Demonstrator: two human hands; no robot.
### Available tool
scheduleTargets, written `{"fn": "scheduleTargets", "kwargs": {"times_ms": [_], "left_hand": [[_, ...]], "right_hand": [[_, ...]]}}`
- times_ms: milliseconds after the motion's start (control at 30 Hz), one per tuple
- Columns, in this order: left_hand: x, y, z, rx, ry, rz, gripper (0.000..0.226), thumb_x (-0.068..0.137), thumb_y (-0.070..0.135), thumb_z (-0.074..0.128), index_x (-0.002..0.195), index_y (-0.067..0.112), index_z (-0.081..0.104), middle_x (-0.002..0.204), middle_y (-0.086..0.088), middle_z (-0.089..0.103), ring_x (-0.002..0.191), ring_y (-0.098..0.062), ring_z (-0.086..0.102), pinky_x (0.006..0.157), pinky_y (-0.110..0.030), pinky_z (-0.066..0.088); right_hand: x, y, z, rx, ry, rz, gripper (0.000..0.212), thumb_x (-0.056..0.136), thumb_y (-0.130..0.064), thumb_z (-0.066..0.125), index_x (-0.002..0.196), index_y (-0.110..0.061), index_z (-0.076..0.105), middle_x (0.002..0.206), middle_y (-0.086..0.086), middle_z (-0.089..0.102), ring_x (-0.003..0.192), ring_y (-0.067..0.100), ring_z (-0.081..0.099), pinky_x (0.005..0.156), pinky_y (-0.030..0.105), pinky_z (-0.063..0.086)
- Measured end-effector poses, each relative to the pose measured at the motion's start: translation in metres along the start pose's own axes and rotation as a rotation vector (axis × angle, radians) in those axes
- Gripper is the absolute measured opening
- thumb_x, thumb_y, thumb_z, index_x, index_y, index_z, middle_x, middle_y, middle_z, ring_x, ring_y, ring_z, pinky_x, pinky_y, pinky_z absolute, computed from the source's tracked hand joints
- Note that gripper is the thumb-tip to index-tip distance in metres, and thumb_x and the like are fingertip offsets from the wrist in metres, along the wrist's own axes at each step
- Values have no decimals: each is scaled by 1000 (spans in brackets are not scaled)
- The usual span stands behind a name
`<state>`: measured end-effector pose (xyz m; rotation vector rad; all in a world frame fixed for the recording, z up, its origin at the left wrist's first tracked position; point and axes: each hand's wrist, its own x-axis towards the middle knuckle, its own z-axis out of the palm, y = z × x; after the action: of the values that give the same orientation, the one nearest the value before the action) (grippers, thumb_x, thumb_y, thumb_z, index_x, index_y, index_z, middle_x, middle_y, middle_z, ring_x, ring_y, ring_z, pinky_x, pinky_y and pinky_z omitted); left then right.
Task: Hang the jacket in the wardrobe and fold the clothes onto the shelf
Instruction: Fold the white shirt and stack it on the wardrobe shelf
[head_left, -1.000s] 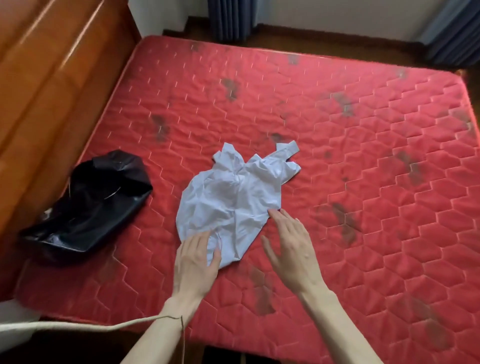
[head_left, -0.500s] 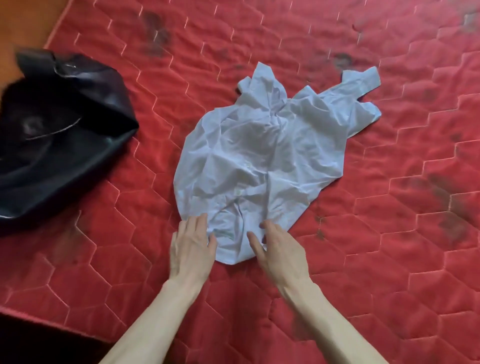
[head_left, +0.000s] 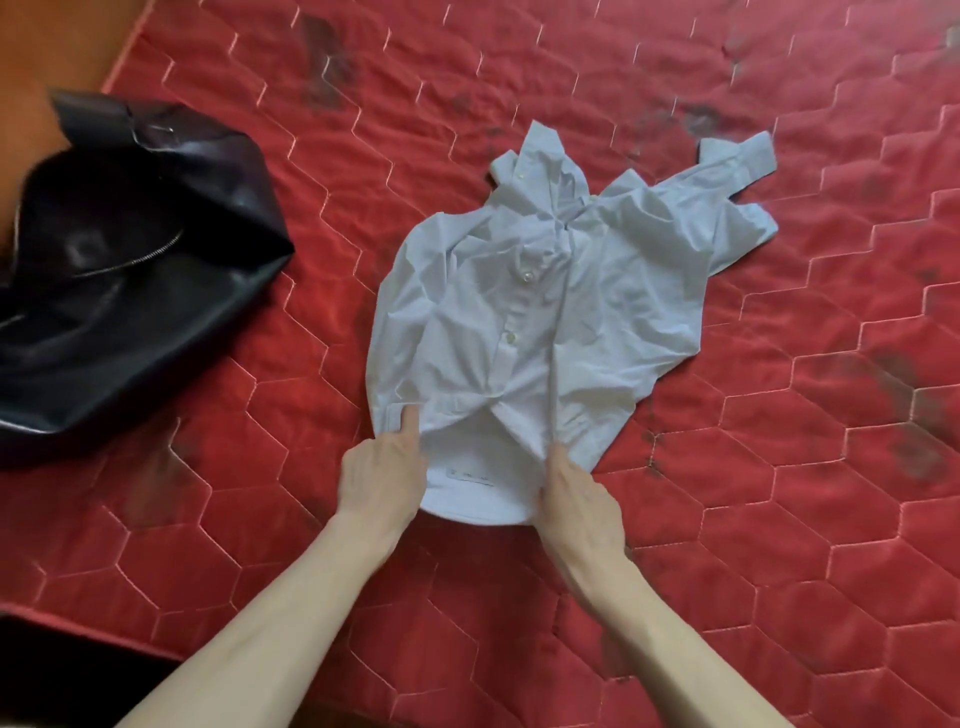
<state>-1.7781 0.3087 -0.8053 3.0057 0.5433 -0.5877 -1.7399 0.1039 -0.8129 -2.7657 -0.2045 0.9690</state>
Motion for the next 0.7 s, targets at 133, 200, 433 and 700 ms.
{"fn": "scheduleTargets", "kwargs": {"times_ms": [133,200,433,700], "left_hand": [[-23,2,-38,-72,76,70,49,57,2,87,103,4,71,37,-5,44,26,-29,47,35,-24,31],[-40,10,-77,-89,106,106,41,51,-1,87,88,5,71,35,-6,42,25,-30,46,32,-24,34],[-106,56,-238,-238,106,99,19,78,17,74,96,14,75,49,-6,59,45,-31,63,44,-35,48],[-178,163,-410,-467,-82,389,40,88,39,52,62,9,53,61,-4,61,67,-22,61,61,-36,46]], "right_hand": [[-36,20,-45,64,71,48,39,97,-11,41,135,-19,40,90,4,61,78,35,55,69,42,39],[-59,28,-79,66,125,85,22,101,-21,40,122,-18,48,94,8,68,85,37,62,68,42,39],[-161,41,-233,196,345,175,21,108,-29,33,115,-17,49,91,17,70,87,42,68,69,43,43],[-256,66,-417,613,762,-12,30,102,-3,47,122,-16,64,95,4,77,87,27,75,71,32,50]]}}
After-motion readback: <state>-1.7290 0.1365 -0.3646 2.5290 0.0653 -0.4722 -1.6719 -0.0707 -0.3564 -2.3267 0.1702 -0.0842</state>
